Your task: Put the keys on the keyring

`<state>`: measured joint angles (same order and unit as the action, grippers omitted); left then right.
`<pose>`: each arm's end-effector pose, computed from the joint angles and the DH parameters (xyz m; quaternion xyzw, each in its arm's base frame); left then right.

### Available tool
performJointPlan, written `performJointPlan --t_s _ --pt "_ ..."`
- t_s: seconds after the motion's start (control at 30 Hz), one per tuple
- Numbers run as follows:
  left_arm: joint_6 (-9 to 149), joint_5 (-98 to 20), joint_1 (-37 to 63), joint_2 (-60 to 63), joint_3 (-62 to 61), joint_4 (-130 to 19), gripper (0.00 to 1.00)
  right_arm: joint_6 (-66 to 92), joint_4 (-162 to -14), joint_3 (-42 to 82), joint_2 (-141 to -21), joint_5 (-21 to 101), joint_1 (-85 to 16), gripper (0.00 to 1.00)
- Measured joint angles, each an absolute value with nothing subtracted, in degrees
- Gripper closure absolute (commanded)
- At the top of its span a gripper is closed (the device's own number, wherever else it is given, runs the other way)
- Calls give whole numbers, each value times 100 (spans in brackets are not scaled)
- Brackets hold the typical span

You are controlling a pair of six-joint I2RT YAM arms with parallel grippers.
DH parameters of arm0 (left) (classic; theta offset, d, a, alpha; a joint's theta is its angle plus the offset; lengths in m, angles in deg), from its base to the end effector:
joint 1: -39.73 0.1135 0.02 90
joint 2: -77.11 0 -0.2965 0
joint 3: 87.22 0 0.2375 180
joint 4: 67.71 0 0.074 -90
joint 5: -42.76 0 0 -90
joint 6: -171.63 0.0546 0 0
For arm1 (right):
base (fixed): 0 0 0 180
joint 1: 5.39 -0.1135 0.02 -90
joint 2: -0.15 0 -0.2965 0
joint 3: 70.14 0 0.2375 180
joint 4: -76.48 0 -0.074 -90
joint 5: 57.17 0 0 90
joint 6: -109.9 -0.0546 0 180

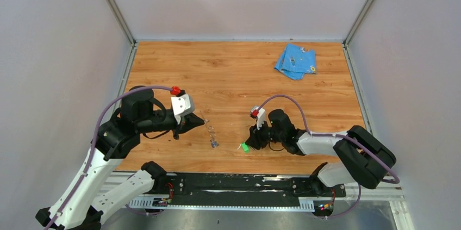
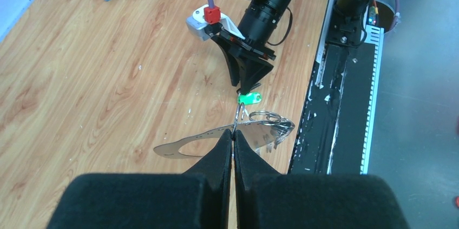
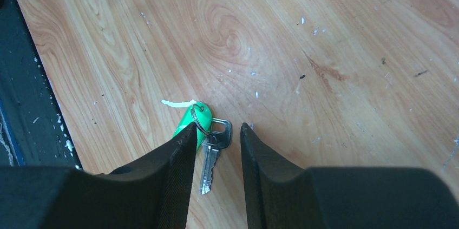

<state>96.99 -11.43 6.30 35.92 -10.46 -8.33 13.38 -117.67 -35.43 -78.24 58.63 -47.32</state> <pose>0.0644 -0.0808 0.3992 0.4821 0.6567 -0.3360 0.4727 0.1621 0.1776 0.1792 -0.3632 0.7681 0.3773 0.3685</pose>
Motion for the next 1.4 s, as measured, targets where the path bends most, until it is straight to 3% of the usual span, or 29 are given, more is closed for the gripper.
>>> performJointPlan --t_s 0.53,0.9,1.13,1.4 --pt "9557 -1197 630 3527 -959 -833 100 1403 -11747 -3556 -7709 5780 -4918 67" --pt "9550 -1300 630 3527 -959 -828 100 1480 -11743 -3556 -7785 5767 -5043 81" --pt "9552 -1403 630 3527 -957 -741 100 1478 -11762 -3556 -7824 5765 -5145 99" --pt "9552 -1435 630 3527 -959 -680 100 1445 -11705 -3554 -7768 5673 -5176 100"
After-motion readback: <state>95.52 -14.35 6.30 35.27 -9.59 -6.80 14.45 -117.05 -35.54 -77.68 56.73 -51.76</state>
